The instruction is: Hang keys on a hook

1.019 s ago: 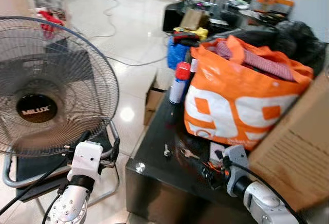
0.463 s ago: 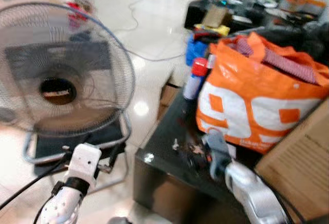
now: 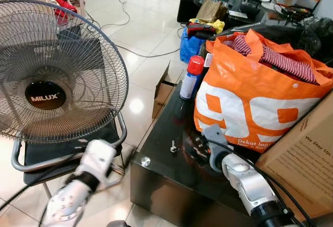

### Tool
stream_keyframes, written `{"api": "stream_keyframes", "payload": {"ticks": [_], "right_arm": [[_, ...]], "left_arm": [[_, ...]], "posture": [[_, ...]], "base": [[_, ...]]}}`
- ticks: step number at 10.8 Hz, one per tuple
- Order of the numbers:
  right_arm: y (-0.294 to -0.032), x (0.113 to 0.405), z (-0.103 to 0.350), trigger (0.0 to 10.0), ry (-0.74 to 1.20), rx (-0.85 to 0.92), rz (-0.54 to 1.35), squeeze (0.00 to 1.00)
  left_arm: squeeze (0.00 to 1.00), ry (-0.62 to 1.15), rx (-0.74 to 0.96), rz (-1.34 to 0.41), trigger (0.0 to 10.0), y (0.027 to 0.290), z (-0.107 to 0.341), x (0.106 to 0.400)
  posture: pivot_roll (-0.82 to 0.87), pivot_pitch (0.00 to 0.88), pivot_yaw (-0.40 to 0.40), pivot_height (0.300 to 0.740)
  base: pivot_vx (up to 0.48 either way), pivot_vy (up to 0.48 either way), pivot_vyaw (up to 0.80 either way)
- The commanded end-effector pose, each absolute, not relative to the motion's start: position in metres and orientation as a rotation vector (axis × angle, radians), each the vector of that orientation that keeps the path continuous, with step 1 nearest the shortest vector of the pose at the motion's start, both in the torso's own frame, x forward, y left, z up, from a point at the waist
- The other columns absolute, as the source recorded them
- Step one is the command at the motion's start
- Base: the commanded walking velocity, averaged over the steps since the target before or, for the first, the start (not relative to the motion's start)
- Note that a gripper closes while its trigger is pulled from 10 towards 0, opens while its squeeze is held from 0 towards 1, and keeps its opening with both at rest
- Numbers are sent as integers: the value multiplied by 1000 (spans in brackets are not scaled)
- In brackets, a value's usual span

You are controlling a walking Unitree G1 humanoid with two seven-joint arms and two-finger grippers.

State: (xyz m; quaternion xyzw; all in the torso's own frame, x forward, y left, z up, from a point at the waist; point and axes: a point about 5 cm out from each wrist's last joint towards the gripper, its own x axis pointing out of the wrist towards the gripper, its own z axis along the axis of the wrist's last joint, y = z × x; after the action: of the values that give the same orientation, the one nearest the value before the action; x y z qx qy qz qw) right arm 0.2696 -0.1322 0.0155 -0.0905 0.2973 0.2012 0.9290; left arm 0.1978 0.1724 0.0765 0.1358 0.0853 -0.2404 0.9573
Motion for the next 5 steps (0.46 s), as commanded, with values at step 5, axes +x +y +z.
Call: {"api": "stream_keyframes", "payload": {"ticks": [5], "right_arm": [[-126, 274, 5, 7529, 620, -235, 424, 0]], "left_arm": [[0, 217, 285, -600, 10000, 170, 79, 193]], "posture": [[51, 33, -89, 740]], "base": [[0, 0, 0]]}}
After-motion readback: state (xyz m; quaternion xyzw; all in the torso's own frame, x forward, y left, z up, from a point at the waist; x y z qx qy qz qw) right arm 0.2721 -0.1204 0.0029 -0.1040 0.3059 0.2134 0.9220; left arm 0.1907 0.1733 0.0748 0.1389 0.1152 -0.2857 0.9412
